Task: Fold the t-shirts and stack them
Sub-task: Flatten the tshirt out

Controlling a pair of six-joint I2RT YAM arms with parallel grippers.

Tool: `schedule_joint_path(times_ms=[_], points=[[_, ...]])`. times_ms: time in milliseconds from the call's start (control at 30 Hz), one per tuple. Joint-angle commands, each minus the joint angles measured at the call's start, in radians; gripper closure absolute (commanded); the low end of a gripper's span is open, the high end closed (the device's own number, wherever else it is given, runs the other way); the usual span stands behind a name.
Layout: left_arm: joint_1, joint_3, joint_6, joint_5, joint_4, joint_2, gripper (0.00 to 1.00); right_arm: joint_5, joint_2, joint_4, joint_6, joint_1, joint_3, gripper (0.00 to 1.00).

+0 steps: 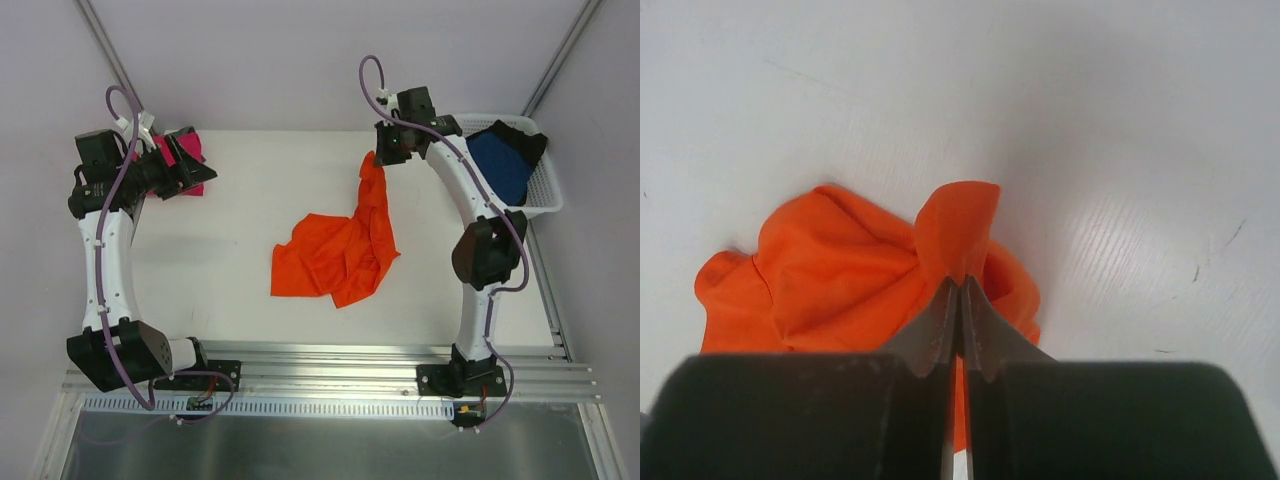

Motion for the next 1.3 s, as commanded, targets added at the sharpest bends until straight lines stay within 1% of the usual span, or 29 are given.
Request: schedule_joint_path(times_ms=[0, 167, 267, 367, 433, 467, 500, 533, 667, 700, 800, 833, 867, 900, 933, 1033, 1100, 1167, 1267], points=[[0.009, -0.007, -0.013, 0.016, 0.021, -0.041, 0.27, -0.061, -0.048, 0.008, 0.06, -0.008, 0.045, 0.99], [0.007, -0.005, -0.007, -0.007, 0.021, -0.039, 0.26, -0.191, -0.163, 0.028, 0.14, 0.003, -0.016, 0.99], [0.009, -0.005, -0.005, -0.012, 0.023, -0.035, 0.26, -0.211, -0.188, 0.033, 0.158, 0.044, -0.039, 0.99], [0.009, 0.003, -0.011, -0.008, 0.023, -0.033, 0.26, -0.19, -0.188, 0.023, 0.111, 0.072, -0.074, 1.0], [0.009, 0.007, -0.011, -0.005, 0.023, -0.039, 0.26, -0.162, -0.18, 0.016, 0.095, 0.067, -0.096, 1.0], [0.009, 0.004, -0.013, -0.002, 0.023, -0.041, 0.26, -0.152, -0.18, 0.014, 0.074, 0.058, -0.125, 0.98], [0.009, 0.001, -0.013, -0.001, 0.023, -0.044, 0.26, -0.124, -0.18, 0.013, 0.06, 0.052, -0.137, 0.93], [0.009, -0.005, -0.014, 0.002, 0.023, -0.049, 0.26, -0.1, -0.182, -0.001, 0.043, 0.047, -0.154, 0.92], [0.009, -0.011, -0.019, 0.007, 0.023, -0.052, 0.26, 0.035, -0.22, -0.03, -0.017, 0.0, -0.274, 0.92], [0.007, -0.01, -0.019, 0.004, 0.023, -0.05, 0.26, 0.078, -0.229, -0.039, -0.026, -0.016, -0.335, 0.95], [0.007, 0.004, -0.016, 0.004, 0.023, -0.035, 0.26, 0.074, -0.269, -0.055, -0.015, -0.094, -0.429, 0.97], [0.007, 0.01, -0.016, 0.004, 0.024, -0.023, 0.26, 0.072, -0.275, -0.055, -0.003, -0.111, -0.45, 0.94], [0.009, 0.01, -0.018, 0.007, 0.024, -0.02, 0.26, 0.072, -0.284, -0.056, 0.005, -0.14, -0.466, 0.86], [0.007, 0.015, -0.019, 0.01, 0.024, -0.012, 0.26, 0.069, -0.286, -0.058, 0.012, -0.151, -0.476, 0.66], [0.009, 0.016, -0.022, 0.01, 0.026, -0.003, 0.26, 0.068, -0.286, -0.059, 0.023, -0.158, -0.484, 0.6], [0.009, 0.023, -0.024, 0.01, 0.03, 0.013, 0.25, 0.06, -0.28, -0.047, 0.029, -0.172, -0.449, 0.48], [0.009, 0.023, -0.024, 0.011, 0.03, 0.016, 0.26, 0.051, -0.262, -0.041, 0.031, -0.174, -0.408, 0.47], [0.009, 0.021, -0.027, 0.011, 0.03, 0.017, 0.26, 0.025, -0.245, -0.04, 0.04, -0.174, -0.348, 0.48], [0.009, 0.018, -0.028, 0.008, 0.03, 0.017, 0.26, -0.01, -0.203, -0.047, 0.065, -0.171, -0.308, 0.51]])
